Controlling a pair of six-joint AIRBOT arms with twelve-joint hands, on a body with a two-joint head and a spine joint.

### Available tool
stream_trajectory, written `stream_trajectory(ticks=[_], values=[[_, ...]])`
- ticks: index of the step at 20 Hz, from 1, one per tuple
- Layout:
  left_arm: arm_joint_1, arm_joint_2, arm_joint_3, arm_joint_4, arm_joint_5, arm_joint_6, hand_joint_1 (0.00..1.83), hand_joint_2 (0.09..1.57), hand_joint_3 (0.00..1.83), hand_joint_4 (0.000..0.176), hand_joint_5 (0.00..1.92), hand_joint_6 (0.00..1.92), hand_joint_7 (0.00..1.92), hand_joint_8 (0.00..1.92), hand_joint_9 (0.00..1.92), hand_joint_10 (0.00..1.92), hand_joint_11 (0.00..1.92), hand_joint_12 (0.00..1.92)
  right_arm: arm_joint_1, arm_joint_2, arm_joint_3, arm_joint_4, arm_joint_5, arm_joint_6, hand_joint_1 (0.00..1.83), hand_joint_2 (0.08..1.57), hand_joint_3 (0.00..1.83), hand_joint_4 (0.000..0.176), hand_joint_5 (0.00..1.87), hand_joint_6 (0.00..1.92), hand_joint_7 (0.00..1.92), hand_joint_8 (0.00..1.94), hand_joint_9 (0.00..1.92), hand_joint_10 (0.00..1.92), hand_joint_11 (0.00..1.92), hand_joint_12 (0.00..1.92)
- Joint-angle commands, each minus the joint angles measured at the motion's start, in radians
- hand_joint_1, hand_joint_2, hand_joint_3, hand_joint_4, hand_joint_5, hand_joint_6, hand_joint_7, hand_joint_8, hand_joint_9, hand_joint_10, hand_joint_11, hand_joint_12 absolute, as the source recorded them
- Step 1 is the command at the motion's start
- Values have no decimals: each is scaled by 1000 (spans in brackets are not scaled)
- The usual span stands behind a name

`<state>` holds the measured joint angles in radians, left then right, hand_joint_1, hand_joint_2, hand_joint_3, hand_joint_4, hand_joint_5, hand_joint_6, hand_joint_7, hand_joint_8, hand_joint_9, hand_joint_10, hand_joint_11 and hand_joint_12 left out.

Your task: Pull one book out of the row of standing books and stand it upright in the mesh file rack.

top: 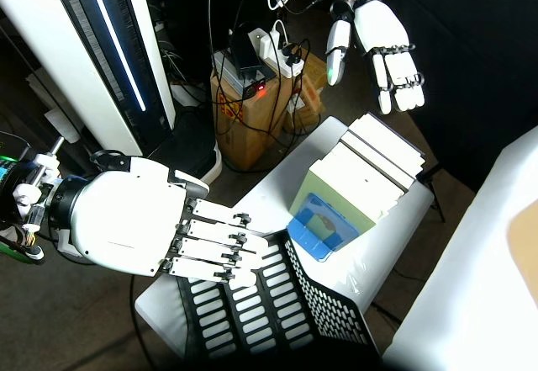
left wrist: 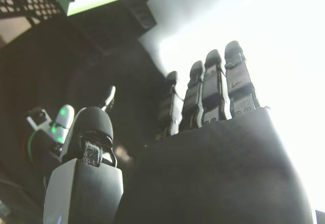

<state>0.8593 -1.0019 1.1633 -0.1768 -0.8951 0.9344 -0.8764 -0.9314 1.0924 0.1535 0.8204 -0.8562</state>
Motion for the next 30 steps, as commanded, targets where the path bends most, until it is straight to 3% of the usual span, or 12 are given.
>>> stream_trajectory(ticks=[1, 5, 6, 8, 14, 20, 23, 25, 29, 30], values=[[-18, -10, 7, 1, -62, 18, 29, 1222, 0, 68, 179, 30, 0, 0, 0, 0, 0, 0, 1, 2, 7, 15, 111, 1, 345, 1390, 12, 0, 0, 0, 0, 0, 0, 0, 0, 0], [-70, -47, 39, 1, 43, 80, 18, 1196, 0, 52, 265, 53, 0, 0, 0, 0, 0, 0, -8, 0, 10, 27, 111, 1, 348, 1398, 7, 0, 0, 0, 0, 0, 0, 0, 0, 0], [-79, -55, 47, 0, 61, 87, 16, 1187, 0, 53, 286, 58, 0, 0, 0, 0, 0, 0, -9, 0, 11, 29, 111, 1, 335, 1396, 5, 0, 0, 0, 0, 0, 0, 0, 0, 0], [-98, -78, 69, -4, 104, 101, 15, 1167, 0, 76, 341, 44, 0, 0, 0, 0, 0, 0, -10, -2, 12, 30, 111, 2, 343, 1397, 3, 0, 0, 0, 0, 0, 0, 0, 0, 0], [-135, -141, 128, -26, 223, 155, 0, 1146, 0, 73, 378, 36, 0, 0, 0, 0, 0, 0, -17, -8, 16, 38, 108, 2, 347, 1389, 0, 0, 0, 0, 0, 0, 0, 0, 0, 0], [-138, -158, 133, -45, 268, 213, 46, 1163, 0, 46, 474, 59, 0, 0, 0, 0, 0, 0, -20, -8, 16, 40, 108, 3, 340, 1383, 0, 0, 0, 0, 0, 0, 0, 0, 0, 0], [-124, -161, 129, -45, 278, 213, 47, 1162, 0, 44, 541, 35, 0, 0, 0, 0, 0, 0, -24, -9, 15, 44, 108, 4, 334, 1382, 0, 0, 0, 0, 0, 0, 0, 0, 0, 0], [-114, -167, 126, -41, 292, 221, 36, 1156, 0, 53, 539, 26, 0, 0, 0, 0, 0, 0, -29, -9, 15, 48, 108, 4, 353, 1380, 0, 0, 0, 0, 0, 0, 0, 0, 0, 0], [-101, -170, 108, -26, 310, 244, 46, 1161, 0, 50, 520, 13, 0, 0, 0, 0, 0, 0, -36, -9, 14, 54, 108, 5, 317, 1375, 0, 0, 0, 0, 0, 0, 0, 0, 0, 0], [-93, -168, 100, -18, 312, 244, 54, 1170, 4, 60, 512, 9, 0, 0, 0, 0, 0, 0, -36, -9, 14, 55, 108, 5, 312, 1373, 0, 0, 0, 0, 0, 0, 0, 0, 0, 0]])
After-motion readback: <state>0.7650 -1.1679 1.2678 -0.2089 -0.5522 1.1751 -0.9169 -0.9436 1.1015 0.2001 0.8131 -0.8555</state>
